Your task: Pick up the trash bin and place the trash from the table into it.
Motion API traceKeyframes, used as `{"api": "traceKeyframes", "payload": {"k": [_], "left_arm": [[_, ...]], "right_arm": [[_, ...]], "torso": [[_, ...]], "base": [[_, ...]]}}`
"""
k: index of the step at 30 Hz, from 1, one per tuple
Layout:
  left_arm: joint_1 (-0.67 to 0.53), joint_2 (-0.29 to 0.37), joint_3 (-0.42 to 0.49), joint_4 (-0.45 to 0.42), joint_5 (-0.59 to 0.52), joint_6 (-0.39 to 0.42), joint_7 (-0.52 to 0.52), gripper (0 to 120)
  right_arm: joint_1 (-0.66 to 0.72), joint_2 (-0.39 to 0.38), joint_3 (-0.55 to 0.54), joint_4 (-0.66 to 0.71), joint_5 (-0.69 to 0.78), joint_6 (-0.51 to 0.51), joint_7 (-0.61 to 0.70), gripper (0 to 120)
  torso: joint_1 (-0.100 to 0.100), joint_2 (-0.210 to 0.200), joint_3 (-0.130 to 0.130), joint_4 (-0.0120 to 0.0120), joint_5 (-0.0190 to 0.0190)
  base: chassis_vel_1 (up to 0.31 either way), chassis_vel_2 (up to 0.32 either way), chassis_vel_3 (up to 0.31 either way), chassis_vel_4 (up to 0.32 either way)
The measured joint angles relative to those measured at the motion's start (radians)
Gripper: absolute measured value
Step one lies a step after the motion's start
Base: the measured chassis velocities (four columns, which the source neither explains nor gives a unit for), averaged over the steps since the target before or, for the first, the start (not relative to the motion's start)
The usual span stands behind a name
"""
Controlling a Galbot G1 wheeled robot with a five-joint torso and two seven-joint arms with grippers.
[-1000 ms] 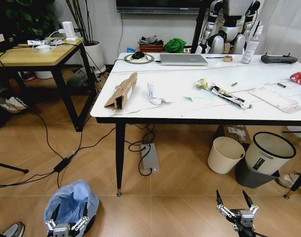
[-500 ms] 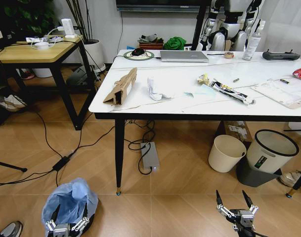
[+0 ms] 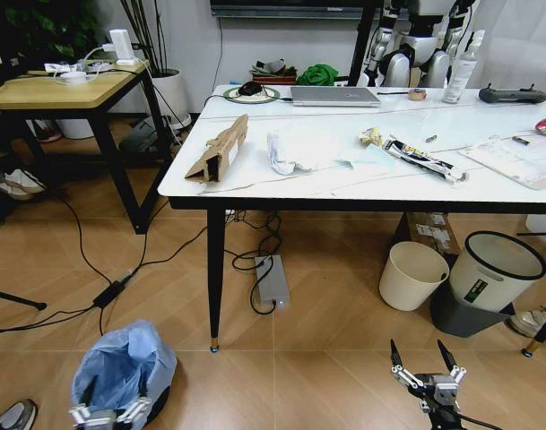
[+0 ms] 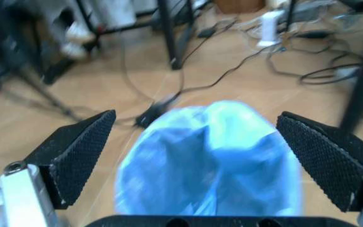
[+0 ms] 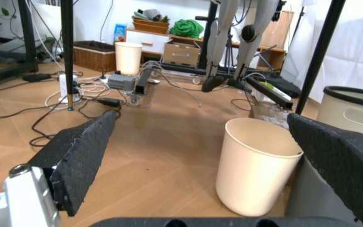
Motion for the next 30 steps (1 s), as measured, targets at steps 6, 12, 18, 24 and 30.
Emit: {"api": "traceKeyframes", "payload": {"k": [6, 12, 18, 24, 30], "left_arm": [[-0.054, 0.083, -0.069, 0.089, -0.198, 0.160, -0.020, 100], [-0.107, 0.101, -0.094, 0.126, -0.264, 0.261, -0.027, 100], [-0.218, 0.112, -0.077, 0.218, -0.303, 0.348, -0.014, 100], [-0.304, 0.128, -0.075, 0.304, -0.307, 0.417, 0.002, 100], [-0.348, 0.143, -0.080, 0.357, -0.297, 0.474, 0.008, 99]], "right_arm": [[0.013, 0.000, -0.015, -0.031, 0.002, 0.010, 0.000, 100], [0.015, 0.000, -0.016, -0.049, 0.005, 0.019, 0.000, 100], [0.005, 0.000, -0.016, -0.057, 0.004, 0.030, -0.002, 100], [0.001, 0.000, -0.017, -0.060, 0.001, 0.031, -0.003, 100], [0.001, 0.000, -0.015, -0.060, -0.001, 0.026, -0.003, 100]], "torso": [[0.001, 0.003, 0.002, -0.0001, -0.0001], [0.002, 0.005, 0.003, 0.0001, -0.0002], [0.003, 0.007, 0.005, 0.0000, -0.0001], [0.003, 0.009, 0.005, -0.0002, -0.0002], [0.003, 0.010, 0.006, 0.0000, 0.0002]], "base": [[0.000, 0.000, 0.000, 0.000], [0.000, 0.000, 0.000, 0.000], [0.000, 0.000, 0.000, 0.000], [0.000, 0.000, 0.000, 0.000], [0.000, 0.000, 0.000, 0.000]]}}
